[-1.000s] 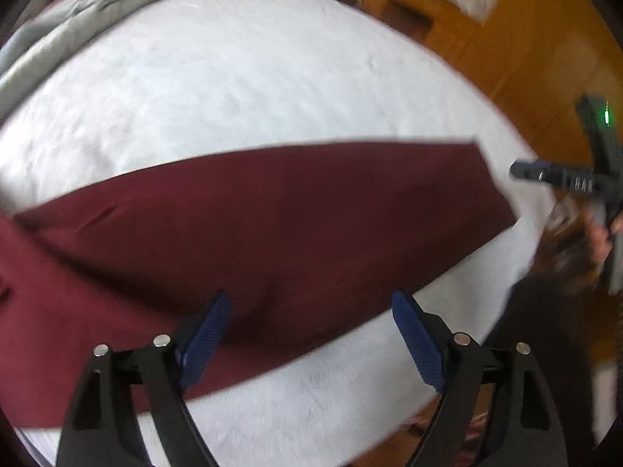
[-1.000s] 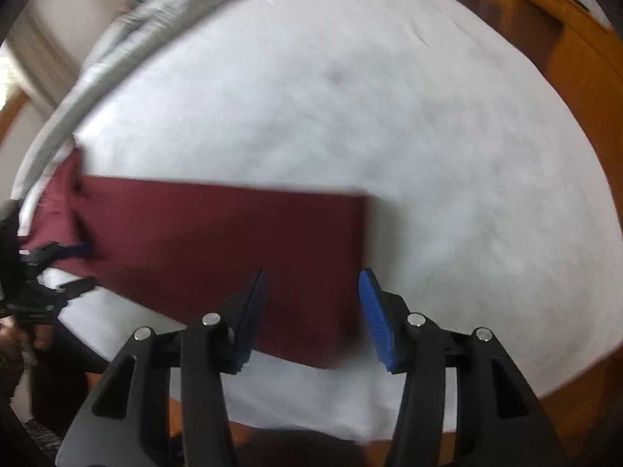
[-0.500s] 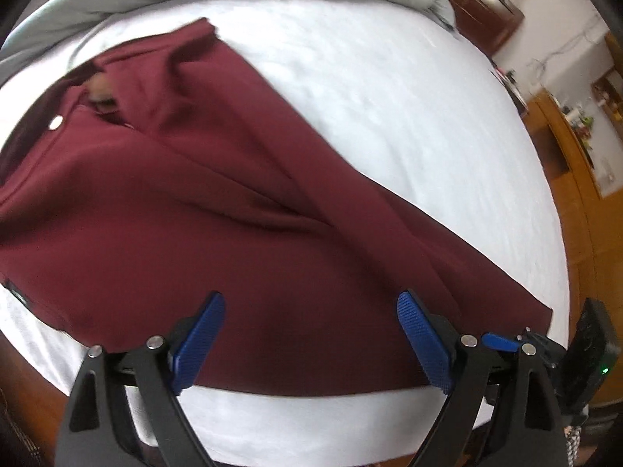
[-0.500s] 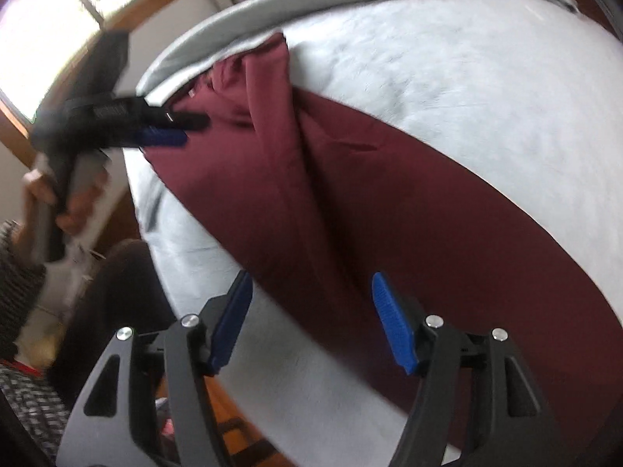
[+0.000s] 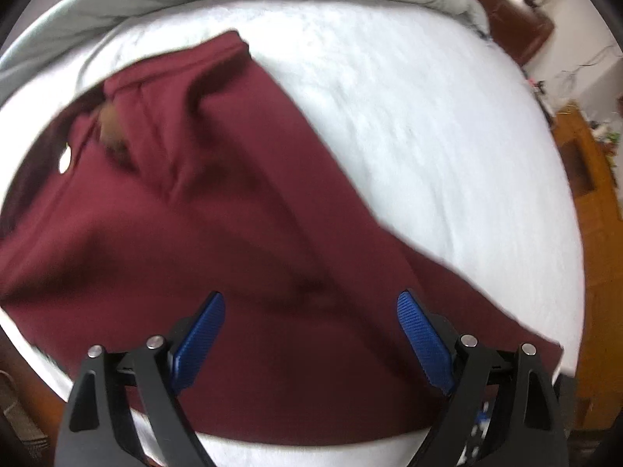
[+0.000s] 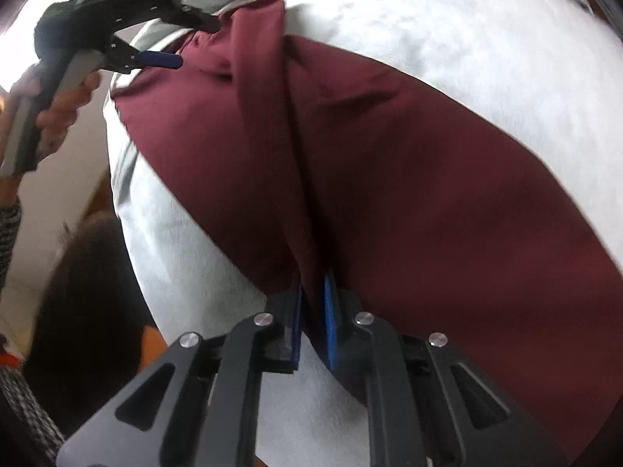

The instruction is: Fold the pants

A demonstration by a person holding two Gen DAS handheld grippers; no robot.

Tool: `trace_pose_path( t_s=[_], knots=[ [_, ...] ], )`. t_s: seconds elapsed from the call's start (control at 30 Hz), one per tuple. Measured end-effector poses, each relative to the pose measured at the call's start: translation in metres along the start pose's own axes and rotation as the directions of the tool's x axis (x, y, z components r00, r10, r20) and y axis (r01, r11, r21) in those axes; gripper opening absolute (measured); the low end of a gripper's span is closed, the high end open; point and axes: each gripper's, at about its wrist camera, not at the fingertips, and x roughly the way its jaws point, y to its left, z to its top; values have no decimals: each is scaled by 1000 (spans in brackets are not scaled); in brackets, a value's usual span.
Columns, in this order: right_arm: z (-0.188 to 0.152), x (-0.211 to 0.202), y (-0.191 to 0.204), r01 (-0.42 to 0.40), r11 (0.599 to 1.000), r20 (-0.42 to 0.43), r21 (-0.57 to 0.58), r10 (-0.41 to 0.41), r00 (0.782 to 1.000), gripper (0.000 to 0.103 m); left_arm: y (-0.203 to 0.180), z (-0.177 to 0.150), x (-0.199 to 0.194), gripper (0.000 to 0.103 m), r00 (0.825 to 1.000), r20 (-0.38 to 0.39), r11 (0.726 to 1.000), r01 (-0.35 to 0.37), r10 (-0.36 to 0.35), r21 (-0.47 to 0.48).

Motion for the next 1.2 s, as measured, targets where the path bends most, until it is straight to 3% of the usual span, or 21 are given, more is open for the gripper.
trace_pose_path(
  t_s=[0.1,0.2,0.23,0.33,0.57,0.7,0.8,0.87,0.93,0.97,1.0,1.1,1.2],
  knots=[
    [-4,-3,-10,-56,997,23,56,55,998,9,-19,41,12,91,994,-48,996,-93,94,12],
    [-6,-2,-8,-49,998,31,46,47,998,9,-36,77,35,91,966,-122,973,-221,227,66],
    [-6,-1,-7,-50,998,31,47,48,998,9,-42,87,45,91,954,-148,965,-250,260,83],
    [-8,-2,-7,-65,996,40,53,63,997,9,-49,112,74,91,882,-225,910,-396,414,123],
    [-11,-6,-17,-115,990,62,80,110,992,9,-59,127,122,91,792,-340,861,-481,507,164],
    [-11,-7,-21,-143,985,69,97,136,988,9,-55,131,143,92,758,-399,851,-505,516,141],
    [-11,-8,-24,-158,982,73,106,151,986,9,-52,133,144,85,765,-410,859,-500,496,107],
    [-11,-9,-24,-159,981,75,106,152,986,9,-45,135,136,60,776,-386,857,-510,498,81],
    [-10,-10,-22,-157,982,77,108,150,986,9,-42,136,128,44,783,-374,858,-507,498,81],
    [-10,-11,-23,-158,981,77,110,150,986,9,-38,134,122,33,793,-370,867,-493,484,76],
    [-11,-11,-23,-157,981,78,111,149,986,9,-32,132,116,29,804,-363,874,-482,471,64],
    [-11,-13,-22,-154,981,82,120,145,986,10,-22,121,80,21,880,-277,913,-408,387,-20],
    [-11,-17,-22,-142,983,83,118,132,988,10,-18,94,34,20,933,-123,936,-347,339,-54]
  ],
)
